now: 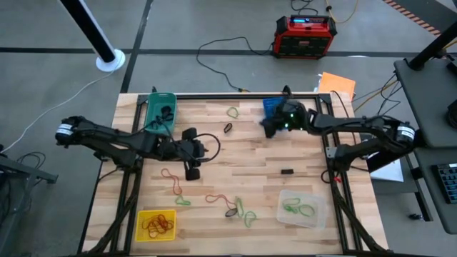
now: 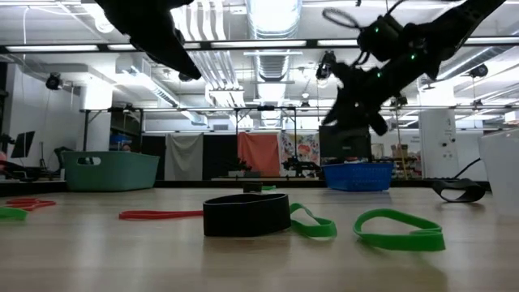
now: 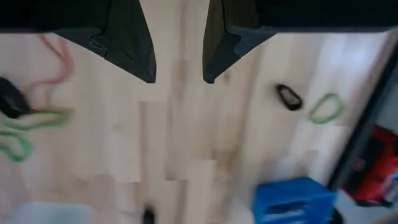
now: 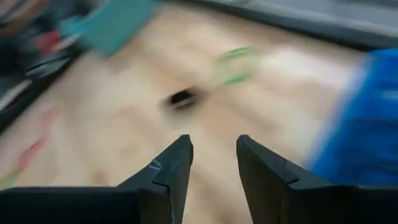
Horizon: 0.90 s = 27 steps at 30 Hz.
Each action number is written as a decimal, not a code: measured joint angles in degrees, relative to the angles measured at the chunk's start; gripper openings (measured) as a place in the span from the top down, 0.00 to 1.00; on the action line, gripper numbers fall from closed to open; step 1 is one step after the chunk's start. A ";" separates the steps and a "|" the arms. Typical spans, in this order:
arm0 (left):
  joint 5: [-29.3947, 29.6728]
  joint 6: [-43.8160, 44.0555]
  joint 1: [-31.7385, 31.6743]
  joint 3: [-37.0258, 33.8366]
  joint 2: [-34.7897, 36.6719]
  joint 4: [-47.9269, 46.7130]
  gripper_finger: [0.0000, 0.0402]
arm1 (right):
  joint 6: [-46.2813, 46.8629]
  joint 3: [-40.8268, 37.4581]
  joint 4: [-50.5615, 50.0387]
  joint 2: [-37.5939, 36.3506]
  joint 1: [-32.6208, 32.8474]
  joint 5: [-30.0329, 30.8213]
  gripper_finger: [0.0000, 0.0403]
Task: Sort rubber bands into baskets
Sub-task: Put the red rubber band into the yellow basket
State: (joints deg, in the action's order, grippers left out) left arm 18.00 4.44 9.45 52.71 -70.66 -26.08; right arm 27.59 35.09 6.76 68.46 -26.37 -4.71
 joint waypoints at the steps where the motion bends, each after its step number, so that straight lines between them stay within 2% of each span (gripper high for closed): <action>1: -0.72 0.79 0.46 0.00 0.29 -0.66 0.71 | -0.44 0.00 0.57 -0.24 1.72 -1.10 0.69; 5: -3.97 5.84 2.28 0.00 0.62 -5.77 0.71 | -1.18 0.00 1.56 -1.21 8.76 -1.44 0.68; 10: -4.91 13.23 3.60 0.00 0.62 -14.84 0.71 | -1.94 0.00 1.68 -2.44 15.40 -1.34 0.70; 14: -9.96 17.96 3.73 0.00 0.50 -20.99 0.71 | -2.10 0.00 1.64 -2.68 19.08 -0.78 0.71; 21: -11.56 17.69 5.76 -1.76 -1.59 -25.41 0.71 | -2.26 0.00 1.69 -1.58 25.02 10.95 0.73; 27: -14.07 18.99 8.94 -7.43 -3.29 -25.21 0.71 | -2.25 -0.02 1.67 -1.55 27.04 12.24 0.70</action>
State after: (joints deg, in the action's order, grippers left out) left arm 3.93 23.43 18.39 45.28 -73.95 -51.29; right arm 25.34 35.07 8.43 66.92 0.67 7.53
